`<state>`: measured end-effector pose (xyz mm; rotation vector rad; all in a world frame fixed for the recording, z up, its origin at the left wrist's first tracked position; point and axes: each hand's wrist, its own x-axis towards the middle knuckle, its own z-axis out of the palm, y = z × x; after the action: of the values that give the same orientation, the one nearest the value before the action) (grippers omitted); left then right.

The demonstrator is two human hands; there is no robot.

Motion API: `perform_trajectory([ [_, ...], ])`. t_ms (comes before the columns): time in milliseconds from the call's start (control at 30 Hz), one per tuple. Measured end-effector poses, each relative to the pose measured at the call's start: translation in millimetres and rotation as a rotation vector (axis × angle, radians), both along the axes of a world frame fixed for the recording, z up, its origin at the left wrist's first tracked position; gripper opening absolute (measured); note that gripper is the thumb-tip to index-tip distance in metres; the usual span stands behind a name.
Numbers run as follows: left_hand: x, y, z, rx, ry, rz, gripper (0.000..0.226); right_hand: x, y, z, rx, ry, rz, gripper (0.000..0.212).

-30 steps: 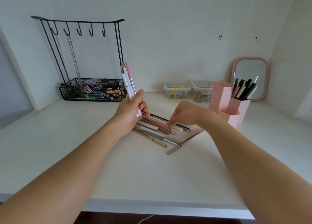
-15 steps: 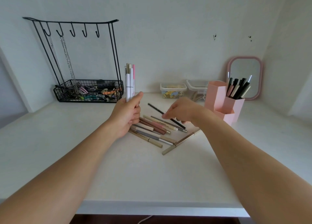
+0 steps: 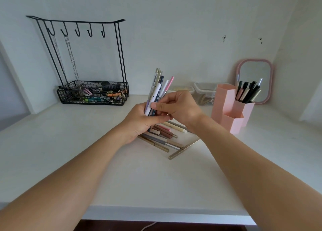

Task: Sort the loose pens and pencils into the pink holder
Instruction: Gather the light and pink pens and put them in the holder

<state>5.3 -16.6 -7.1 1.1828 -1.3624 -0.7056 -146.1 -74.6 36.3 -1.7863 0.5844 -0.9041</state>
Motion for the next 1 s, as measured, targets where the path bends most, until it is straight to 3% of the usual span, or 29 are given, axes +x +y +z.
perform_trajectory([
  [100,-2.6,2.6,1.9,0.016,-0.028,0.041,0.002,-0.5,-2.3,1.2,-0.031,0.014,-0.060,0.028],
  [233,4.0,5.3,8.3,0.032,0.185,0.077,0.024,-12.1,-15.8,8.4,-0.005,0.138,-0.205,0.043],
  [400,5.3,5.6,13.8,0.072,0.402,0.148,0.039,-27.0,-32.6,4.3,-0.291,0.889,-0.227,0.063],
  [533,7.9,3.2,11.6,0.076,0.427,0.125,0.032,-26.3,-29.9,2.8,-0.261,0.984,-0.151,0.044],
  [800,7.8,5.9,11.9,0.088,0.391,0.157,0.042,-23.7,-28.0,1.2,-0.210,0.917,-0.138,0.045],
  [867,7.3,5.7,12.7,0.092,0.395,0.156,0.044,-24.8,-29.4,3.7,-0.126,0.744,-0.155,0.036],
  [1000,5.0,5.5,11.7,0.067,0.378,0.093,0.043,-20.6,-22.9,9.3,0.177,0.119,0.006,0.006],
])
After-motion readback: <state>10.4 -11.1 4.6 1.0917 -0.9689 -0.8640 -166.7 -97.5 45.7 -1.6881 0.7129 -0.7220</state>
